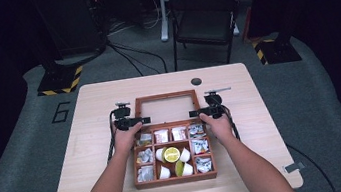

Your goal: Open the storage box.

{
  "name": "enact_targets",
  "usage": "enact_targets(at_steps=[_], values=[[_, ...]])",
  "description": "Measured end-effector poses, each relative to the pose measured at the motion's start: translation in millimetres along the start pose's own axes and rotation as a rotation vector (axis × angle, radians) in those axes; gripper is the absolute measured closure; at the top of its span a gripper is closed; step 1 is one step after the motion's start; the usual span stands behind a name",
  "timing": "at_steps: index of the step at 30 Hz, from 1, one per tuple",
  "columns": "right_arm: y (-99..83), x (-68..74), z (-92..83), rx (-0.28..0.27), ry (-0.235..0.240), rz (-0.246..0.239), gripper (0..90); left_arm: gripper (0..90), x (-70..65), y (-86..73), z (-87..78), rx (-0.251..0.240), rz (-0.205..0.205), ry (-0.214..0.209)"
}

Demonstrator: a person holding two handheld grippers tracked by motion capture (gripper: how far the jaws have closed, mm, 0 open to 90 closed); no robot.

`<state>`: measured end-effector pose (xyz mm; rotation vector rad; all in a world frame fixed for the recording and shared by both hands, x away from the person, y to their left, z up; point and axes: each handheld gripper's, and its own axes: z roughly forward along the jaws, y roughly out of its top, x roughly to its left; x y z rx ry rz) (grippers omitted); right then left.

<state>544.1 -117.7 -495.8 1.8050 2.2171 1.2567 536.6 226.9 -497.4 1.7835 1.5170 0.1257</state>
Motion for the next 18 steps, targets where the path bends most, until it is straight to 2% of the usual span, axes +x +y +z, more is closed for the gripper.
enact_targets(at_steps=[4,6,7,9,10,12,16,18], values=[[0.1,-1.1,0.0,0.001,0.005,0.007,35.6,22.3,0.7,0.2,-1.3,0.006,0.019,0.001],[0.2,-0.9,-0.1,0.003,0.004,0.009,35.4,22.3,0.9,0.0,-2.3,0.005,0.016,-0.005],[0.0,0.1,-0.4,0.005,0.002,0.019,34.7,22.6,0.1,-0.5,-3.3,0.0,0.002,-0.01],[-0.2,0.7,-2.5,-0.005,-0.022,-0.003,34.5,23.8,1.7,-0.3,-6.7,-0.011,0.017,-0.016],[-0.1,1.8,-4.3,-0.013,-0.03,-0.012,34.4,23.9,0.7,-0.3,-8.2,-0.021,-0.007,-0.023],[0.4,3.4,-9.0,-0.03,-0.043,-0.037,34.4,23.9,1.3,0.0,-11.3,-0.038,-0.009,-0.033],[1.1,9.5,-19.7,-0.053,-0.065,-0.057,35.1,24.1,-2.2,0.4,-19.6,-0.043,-0.001,-0.046],[1.4,12.5,-25.5,-0.075,-0.074,-0.092,35.2,24.4,-4.8,-0.1,-25.0,-0.058,0.014,-0.053]])
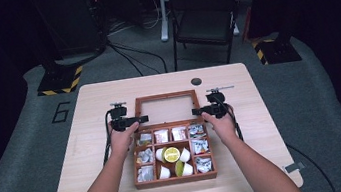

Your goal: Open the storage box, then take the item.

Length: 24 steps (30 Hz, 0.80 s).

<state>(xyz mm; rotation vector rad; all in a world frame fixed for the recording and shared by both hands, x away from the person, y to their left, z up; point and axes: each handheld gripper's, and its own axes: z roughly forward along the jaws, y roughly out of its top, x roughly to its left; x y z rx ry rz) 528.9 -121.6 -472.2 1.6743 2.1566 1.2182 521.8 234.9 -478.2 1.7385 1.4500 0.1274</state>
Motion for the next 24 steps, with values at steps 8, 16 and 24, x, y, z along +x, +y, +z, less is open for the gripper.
enact_targets(at_steps=[8,16,24], values=[[-2.4,24.5,-30.5,-0.051,0.021,-0.089,36.1,25.4,-7.4,-5.7,-25.0,-0.028,0.022,-0.005],[-22.3,42.7,-52.2,-0.058,0.05,-0.175,36.4,26.6,-16.4,-11.9,-43.7,-0.04,0.081,0.002],[-34.5,56.9,-62.7,-0.069,0.063,-0.249,36.4,26.5,-21.5,-23.9,-57.3,-0.063,0.082,-0.035]])
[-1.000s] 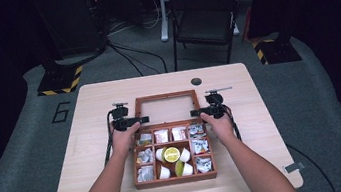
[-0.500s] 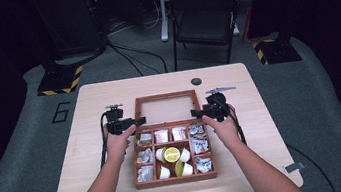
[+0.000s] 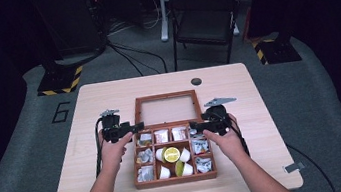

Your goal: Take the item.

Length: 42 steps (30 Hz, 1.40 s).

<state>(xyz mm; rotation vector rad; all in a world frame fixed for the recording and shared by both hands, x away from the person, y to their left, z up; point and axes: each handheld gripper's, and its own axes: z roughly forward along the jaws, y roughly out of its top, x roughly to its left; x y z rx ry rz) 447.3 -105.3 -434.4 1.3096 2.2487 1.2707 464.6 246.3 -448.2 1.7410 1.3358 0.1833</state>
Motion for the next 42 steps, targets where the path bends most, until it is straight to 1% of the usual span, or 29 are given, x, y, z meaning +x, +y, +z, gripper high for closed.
enact_targets(at_steps=[3,5,7,10,12,15,16,17,19,20,21,22,24,25,27,31,32,34,35,36,38,40,41,42], values=[[-2.1,5.3,-1.5,0.001,-0.004,-0.025,36.4,26.5,-3.5,-3.5,-4.0,0.0,0.007,-0.012],[-4.0,7.7,-0.7,0.004,0.011,-0.03,36.4,26.5,-5.2,-6.4,-6.6,-0.006,0.014,-0.016],[-6.0,10.5,1.3,0.017,0.023,-0.035,36.4,26.5,-7.6,-7.8,-9.0,0.007,0.023,-0.01],[-9.6,17.0,4.4,0.027,0.044,-0.045,36.4,26.5,-9.2,-10.4,-14.9,-0.005,0.033,-0.018],[-12.1,22.8,6.7,0.039,0.054,-0.069,36.4,26.5,-9.2,-12.7,-18.5,-0.011,0.041,-0.016],[-14.8,31.1,10.9,0.052,0.065,-0.116,36.4,26.5,-9.0,-15.2,-23.2,-0.015,0.031,-0.02],[-15.6,33.1,12.5,0.056,0.075,-0.122,36.4,26.5,-9.0,-16.3,-24.4,-0.017,0.027,-0.02],[-16.7,35.6,14.2,0.064,0.086,-0.117,36.4,26.5,-8.8,-17.2,-25.3,-0.017,0.037,-0.014],[-18.5,41.1,16.8,0.074,0.107,-0.129,36.5,26.5,-9.2,-19.2,-25.9,-0.012,0.044,-0.009],[-19.4,44.7,17.6,0.081,0.111,-0.137,36.6,26.5,-9.3,-20.0,-26.1,-0.011,0.043,-0.008],[-20.0,47.4,18.9,0.084,0.122,-0.156,36.5,26.5,-9.2,-20.7,-26.3,-0.01,0.043,-0.009],[-20.9,51.0,19.7,0.088,0.132,-0.158,36.6,26.5,-9.1,-21.2,-26.4,-0.01,0.044,-0.008],[-22.3,56.2,22.1,0.096,0.147,-0.182,36.6,26.5,-9.2,-22.0,-26.7,-0.01,0.053,-0.001],[-23.1,58.7,23.3,0.102,0.154,-0.187,36.6,26.5,-9.5,-22.3,-27.2,-0.01,0.049,-0.003],[-25.3,63.2,26.2,0.114,0.158,-0.191,36.6,26.5,-9.1,-22.2,-27.9,-0.015,0.052,-0.002],[-30.3,69.2,32.7,0.139,0.171,-0.206,36.2,26.5,-8.6,-22.0,-29.1,-0.021,0.046,-0.008],[-31.4,70.9,33.9,0.152,0.173,-0.209,36.0,26.5,-8.4,-22.0,-29.1,-0.021,0.044,-0.011],[-33.4,73.8,36.4,0.163,0.179,-0.22,35.9,26.5,-7.8,-21.9,-29.1,-0.023,0.036,-0.017],[-34.4,74.8,37.9,0.165,0.186,-0.229,35.9,26.5,-7.6,-21.8,-29.3,-0.024,0.038,-0.013],[-35.5,76.4,39.1,0.173,0.185,-0.227,35.9,26.5,-7.2,-21.7,-29.6,-0.026,0.042,-0.01],[-37.6,78.2,42.0,0.189,0.176,-0.234,35.9,26.5,-7.2,-21.8,-30.0,-0.029,0.033,-0.019],[-39.4,78.2,43.9,0.202,0.174,-0.241,35.8,26.5,-7.0,-21.7,-30.5,-0.032,0.034,-0.018],[-40.4,78.7,45.0,0.204,0.174,-0.231,35.7,26.5,-6.9,-21.7,-30.6,-0.032,0.035,-0.018],[-41.0,78.9,46.0,0.21,0.176,-0.231,35.5,26.5,-6.8,-21.7,-30.8,-0.031,0.035,-0.017]])
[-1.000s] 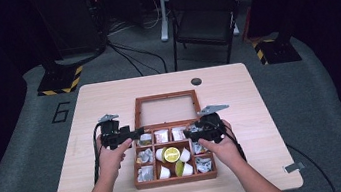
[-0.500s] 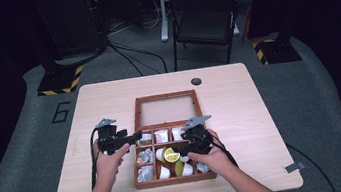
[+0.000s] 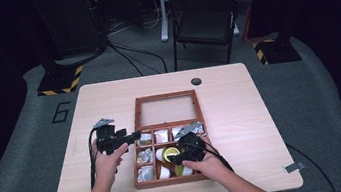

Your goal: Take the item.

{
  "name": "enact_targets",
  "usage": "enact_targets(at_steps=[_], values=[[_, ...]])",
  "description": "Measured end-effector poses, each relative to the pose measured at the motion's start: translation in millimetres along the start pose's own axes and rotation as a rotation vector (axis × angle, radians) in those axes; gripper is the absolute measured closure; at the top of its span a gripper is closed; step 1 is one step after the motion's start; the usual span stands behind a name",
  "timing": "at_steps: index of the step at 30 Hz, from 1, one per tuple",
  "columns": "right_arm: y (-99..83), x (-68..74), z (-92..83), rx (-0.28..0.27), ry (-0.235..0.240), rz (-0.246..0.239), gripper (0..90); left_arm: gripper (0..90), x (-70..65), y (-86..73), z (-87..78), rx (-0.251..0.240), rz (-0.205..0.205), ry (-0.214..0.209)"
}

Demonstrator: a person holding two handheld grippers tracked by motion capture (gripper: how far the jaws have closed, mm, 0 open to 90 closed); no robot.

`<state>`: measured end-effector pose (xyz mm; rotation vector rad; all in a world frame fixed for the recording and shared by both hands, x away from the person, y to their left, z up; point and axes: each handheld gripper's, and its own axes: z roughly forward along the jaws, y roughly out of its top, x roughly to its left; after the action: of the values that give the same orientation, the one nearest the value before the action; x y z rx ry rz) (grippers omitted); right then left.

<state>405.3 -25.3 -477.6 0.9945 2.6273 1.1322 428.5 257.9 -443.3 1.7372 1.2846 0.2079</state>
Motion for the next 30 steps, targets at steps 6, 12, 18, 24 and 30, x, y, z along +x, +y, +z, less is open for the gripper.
enact_targets(at_steps=[6,12,18,24,30], values=[[-0.2,0.9,5.7,0.025,0.0,-0.016,34.3,26.5,0.9,0.3,-1.4,-0.008,-0.007,0.001],[0.8,1.6,8.7,0.033,0.004,-0.013,33.8,26.5,0.8,0.0,-2.5,-0.014,-0.017,0.0],[2.5,1.6,11.7,0.048,0.007,-0.03,33.0,26.5,3.4,0.1,-4.8,-0.022,-0.02,0.007],[4.3,1.7,16.0,0.067,0.004,-0.02,32.5,26.5,5.0,-0.1,-6.6,-0.025,-0.021,0.012],[5.8,2.5,21.1,0.087,-0.001,-0.043,32.6,26.5,6.1,0.1,-7.1,-0.028,-0.028,0.012]])
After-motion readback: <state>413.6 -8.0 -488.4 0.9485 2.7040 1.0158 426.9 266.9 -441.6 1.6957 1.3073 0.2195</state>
